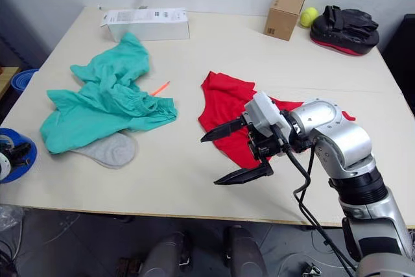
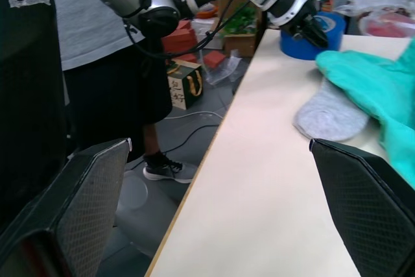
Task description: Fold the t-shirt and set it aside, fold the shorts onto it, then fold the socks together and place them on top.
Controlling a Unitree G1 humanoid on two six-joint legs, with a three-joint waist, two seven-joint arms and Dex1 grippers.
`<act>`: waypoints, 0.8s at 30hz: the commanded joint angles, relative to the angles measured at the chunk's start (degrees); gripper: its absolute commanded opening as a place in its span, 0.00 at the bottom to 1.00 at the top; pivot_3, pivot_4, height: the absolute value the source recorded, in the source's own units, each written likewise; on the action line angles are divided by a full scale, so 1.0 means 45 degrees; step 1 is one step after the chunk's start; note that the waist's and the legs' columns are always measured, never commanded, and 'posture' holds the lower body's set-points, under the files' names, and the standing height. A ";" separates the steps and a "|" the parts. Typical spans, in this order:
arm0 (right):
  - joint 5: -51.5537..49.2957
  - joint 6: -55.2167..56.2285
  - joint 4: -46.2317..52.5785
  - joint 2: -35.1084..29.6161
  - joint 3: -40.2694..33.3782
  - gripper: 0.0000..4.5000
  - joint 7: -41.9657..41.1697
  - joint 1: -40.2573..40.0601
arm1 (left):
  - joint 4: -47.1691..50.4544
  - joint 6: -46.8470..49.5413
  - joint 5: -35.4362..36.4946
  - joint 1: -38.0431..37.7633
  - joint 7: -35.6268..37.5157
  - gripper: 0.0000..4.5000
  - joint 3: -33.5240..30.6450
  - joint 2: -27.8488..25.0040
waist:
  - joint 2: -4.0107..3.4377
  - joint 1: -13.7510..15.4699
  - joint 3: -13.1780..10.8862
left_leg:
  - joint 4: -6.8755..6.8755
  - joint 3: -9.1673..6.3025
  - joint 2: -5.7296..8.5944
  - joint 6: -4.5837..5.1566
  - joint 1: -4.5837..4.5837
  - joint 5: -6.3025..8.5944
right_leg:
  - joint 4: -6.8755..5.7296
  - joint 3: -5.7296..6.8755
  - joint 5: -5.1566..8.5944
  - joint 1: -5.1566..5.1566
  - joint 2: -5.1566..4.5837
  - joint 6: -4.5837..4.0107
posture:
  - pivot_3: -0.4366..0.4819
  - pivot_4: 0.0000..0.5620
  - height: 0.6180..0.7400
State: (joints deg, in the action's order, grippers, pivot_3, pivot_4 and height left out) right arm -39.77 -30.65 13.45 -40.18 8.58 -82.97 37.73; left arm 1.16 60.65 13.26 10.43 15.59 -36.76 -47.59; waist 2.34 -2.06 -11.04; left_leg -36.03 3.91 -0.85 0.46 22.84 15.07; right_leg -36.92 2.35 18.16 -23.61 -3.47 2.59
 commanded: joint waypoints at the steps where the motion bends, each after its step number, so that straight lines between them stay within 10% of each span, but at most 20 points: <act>1: -0.0310 -0.0121 0.0616 -0.0174 -0.0474 1.00 0.0080 -0.0016 | 0.0051 0.0218 -0.0395 -0.0159 -0.0369 0.28 -0.0238 -0.0297 | 0.0000 0.0007 0.0000 | 0.0002 -0.0004 -0.0004 0.0005 0.0000 -0.0007 | -0.0002 0.0009 0.0000 -0.0001 0.0001 -0.0001 | 0.48 0.27 1.00; 8: -0.0212 -0.0130 0.0556 -0.0119 -0.0492 1.00 0.0138 -0.0003 | -0.0050 0.0539 -0.0305 -0.0216 -0.0591 0.28 -0.0774 -0.0260 | -0.0007 0.0029 -0.0003 | -0.0013 -0.0005 -0.0006 -0.0030 -0.0001 0.0002 | -0.0008 0.0050 0.0003 0.0007 -0.0018 -0.0005 | 0.48 0.27 1.00; 18: -0.0475 -0.0689 0.0745 -0.0827 -0.1042 1.00 0.0393 -0.0110 | 0.1886 0.3388 0.0484 -0.0125 0.0493 0.96 -0.3369 -0.1793 | -0.0006 0.0082 -0.0003 | -0.0012 -0.0033 -0.0009 -0.0051 0.0020 -0.0007 | -0.0005 0.0073 0.0003 -0.0002 -0.0021 -0.0007 | 0.48 0.27 1.00; 24: -0.0148 -0.0781 0.0570 -0.1759 -0.2019 1.00 0.0975 -0.0913 | 0.3641 0.2807 0.2687 0.0987 0.3137 1.00 -0.2556 -0.3011 | -0.0042 0.0196 -0.0021 | -0.0008 -0.0041 -0.0005 -0.0058 0.0024 -0.0004 | 0.0013 0.0089 0.0013 0.0007 -0.0041 -0.0024 | 0.48 0.27 1.00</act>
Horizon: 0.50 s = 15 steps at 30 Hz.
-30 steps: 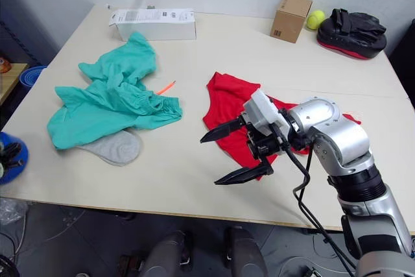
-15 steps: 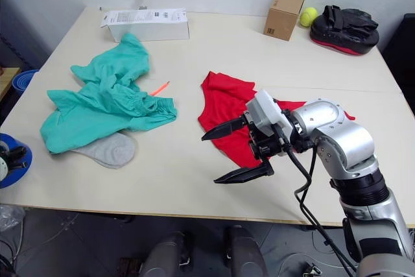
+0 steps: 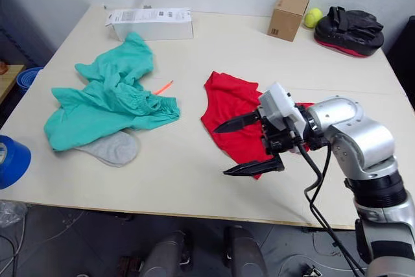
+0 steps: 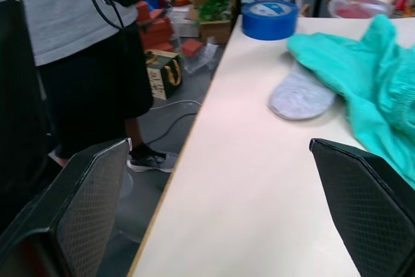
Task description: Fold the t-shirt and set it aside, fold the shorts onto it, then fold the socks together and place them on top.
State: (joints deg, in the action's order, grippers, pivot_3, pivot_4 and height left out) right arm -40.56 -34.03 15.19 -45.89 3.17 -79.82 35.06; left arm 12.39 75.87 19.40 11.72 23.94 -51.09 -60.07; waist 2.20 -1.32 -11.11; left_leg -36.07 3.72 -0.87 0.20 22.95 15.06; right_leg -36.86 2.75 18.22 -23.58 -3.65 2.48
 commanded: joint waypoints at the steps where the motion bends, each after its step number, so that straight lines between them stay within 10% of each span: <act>1: 0.0179 0.0040 0.0103 -0.0741 -0.1041 1.00 0.0379 -0.0629 | 0.1623 -0.0506 0.2243 0.1351 0.1867 1.00 0.1315 -0.0004 | -0.0018 0.0068 -0.0009 | 0.0000 0.0002 0.0000 -0.0002 0.0000 -0.0004 | -0.0001 0.0011 0.0003 0.0005 -0.0013 -0.0006 | 0.48 0.27 1.00; 7: 0.1035 0.0673 -0.0170 -0.1809 -0.2164 1.00 0.0960 -0.2322 | 0.3998 -0.2866 0.4321 0.3192 0.4540 1.00 0.7149 0.1717 | -0.0056 0.0246 -0.0001 | -0.0008 0.0037 0.0007 0.0012 0.0013 -0.0017 | 0.0008 0.0026 -0.0006 0.0023 -0.0045 0.0011 | 0.48 0.27 1.00; 15: 0.0818 -0.0204 0.1272 -0.2286 -0.5183 1.00 0.2639 -0.5656 | -0.0669 -1.1396 -0.1185 0.6606 0.7788 1.00 1.5575 0.4140 | -0.0113 0.0354 0.0008 | -0.0012 0.0094 -0.0007 0.0045 0.0005 -0.0132 | -0.0031 0.0013 -0.0008 0.0016 0.0035 0.0017 | 0.48 0.27 1.00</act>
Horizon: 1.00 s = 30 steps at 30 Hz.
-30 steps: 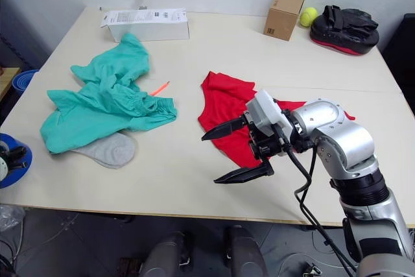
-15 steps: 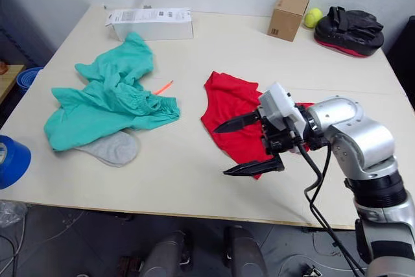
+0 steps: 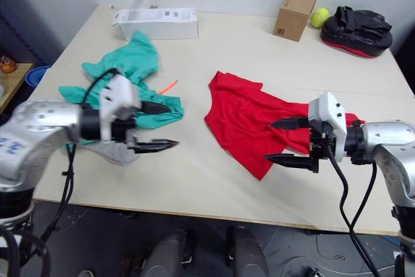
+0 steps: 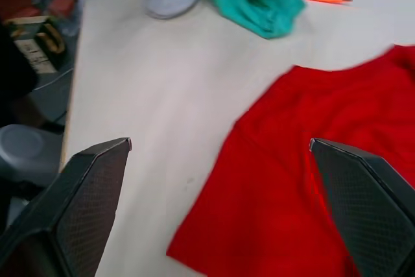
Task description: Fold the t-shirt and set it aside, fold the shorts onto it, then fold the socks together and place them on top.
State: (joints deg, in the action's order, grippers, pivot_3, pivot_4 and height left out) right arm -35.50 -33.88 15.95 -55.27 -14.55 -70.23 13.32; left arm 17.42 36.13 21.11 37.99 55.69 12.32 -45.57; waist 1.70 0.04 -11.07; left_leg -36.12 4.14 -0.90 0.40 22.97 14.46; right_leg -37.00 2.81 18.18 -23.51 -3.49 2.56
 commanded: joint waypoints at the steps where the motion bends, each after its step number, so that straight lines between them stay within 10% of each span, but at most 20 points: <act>1: -0.0367 -0.0363 0.1473 -0.0167 -0.1696 1.00 0.0704 -0.1369 | -0.2605 -0.3459 -0.2056 0.1113 0.1026 1.00 0.2039 0.1427 | 0.0000 0.0061 -0.0001 | -0.0012 -0.0003 0.0001 0.0027 -0.0001 0.0001 | -0.0010 0.0002 -0.0004 0.0002 0.0005 0.0006 | 0.48 0.27 1.00; 21: -0.0257 -0.0598 0.3308 0.0312 -0.4162 1.00 0.3267 -0.4465 | -1.3903 -1.0774 -0.6589 0.4946 0.0440 1.00 0.3822 0.8040 | 0.0000 0.0323 -0.0002 | -0.0213 -0.0011 0.0005 0.0166 0.0078 0.0058 | -0.0002 -0.0009 -0.0068 0.0025 0.0000 0.0114 | 0.48 0.27 1.00; 30: 0.0212 -0.0383 0.2684 0.0023 -0.4405 1.00 0.3122 -0.4716 | -1.5851 -1.1512 -0.7096 0.5405 0.0163 0.44 0.3590 0.9231 | 0.0001 0.0320 -0.0002 | -0.0216 -0.0011 0.0009 0.0168 0.0075 0.0060 | -0.0001 -0.0004 -0.0070 0.0031 0.0000 0.0121 | 0.48 0.27 1.00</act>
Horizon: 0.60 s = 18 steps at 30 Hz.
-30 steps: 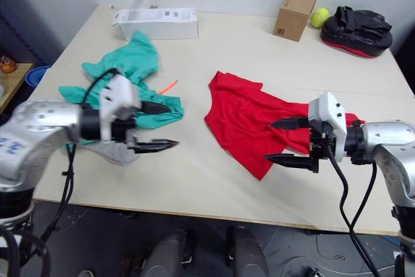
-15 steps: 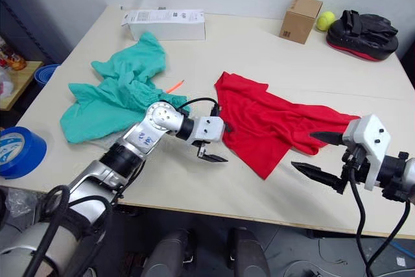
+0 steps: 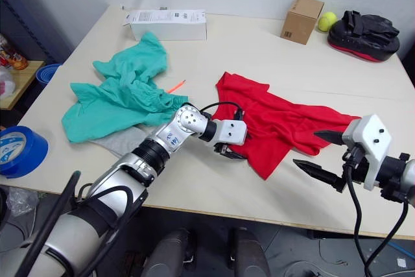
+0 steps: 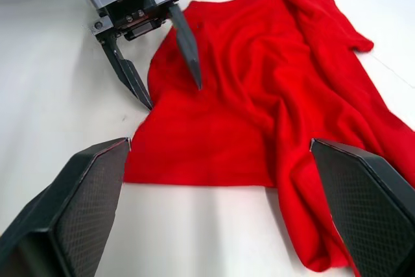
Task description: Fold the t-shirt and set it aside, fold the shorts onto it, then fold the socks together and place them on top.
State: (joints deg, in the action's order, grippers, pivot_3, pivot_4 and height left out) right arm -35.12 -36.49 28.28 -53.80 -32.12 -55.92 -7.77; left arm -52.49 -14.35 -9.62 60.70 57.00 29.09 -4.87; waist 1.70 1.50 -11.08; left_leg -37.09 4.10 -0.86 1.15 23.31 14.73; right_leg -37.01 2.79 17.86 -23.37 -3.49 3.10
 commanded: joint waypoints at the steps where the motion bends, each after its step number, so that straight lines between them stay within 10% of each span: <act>1: 0.0304 0.0279 -0.0180 -0.0377 -0.0412 1.00 -0.0053 -0.0031 | -0.0448 -0.0339 -0.0287 0.0379 -0.0080 0.37 -0.0177 0.0195 | 0.0000 -0.0003 0.0000 | -0.0001 0.0000 0.0000 0.0000 0.0000 0.0000 | 0.0000 0.0000 0.0000 0.0000 0.0000 0.0000 | 0.48 0.27 1.00; 7: 0.1545 0.0705 -0.1686 -0.0765 0.0178 1.00 0.0488 0.0590 | 0.0182 -0.0648 -0.0022 -0.0156 0.1251 0.01 -0.0384 -0.0559 | -0.0001 -0.0076 0.0000 | -0.0003 0.0001 0.0001 0.0000 -0.0002 0.0000 | -0.0003 -0.0001 -0.0003 0.0001 0.0000 0.0005 | 0.48 0.27 1.00; 18: 0.3680 0.3358 -0.3647 -0.1455 0.2944 1.00 -0.0519 0.2132 | 0.6031 0.0340 0.1541 -0.3603 0.5337 0.01 -0.0993 -0.5028 | -0.0027 -0.0384 0.0014 | 0.0001 0.0002 -0.0016 -0.0021 -0.0031 -0.0009 | -0.0049 -0.0010 0.0009 0.0002 0.0006 -0.0018 | 0.48 0.27 1.00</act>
State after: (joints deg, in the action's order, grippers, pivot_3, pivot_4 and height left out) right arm -20.07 -24.56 12.63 -59.01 -20.05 -57.02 0.59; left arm -27.92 -13.68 -3.02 45.95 78.42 24.69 -25.60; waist 1.58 -0.23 -11.02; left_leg -37.10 4.10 -0.94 1.06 23.16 14.69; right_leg -37.23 2.75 17.90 -23.36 -3.47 3.02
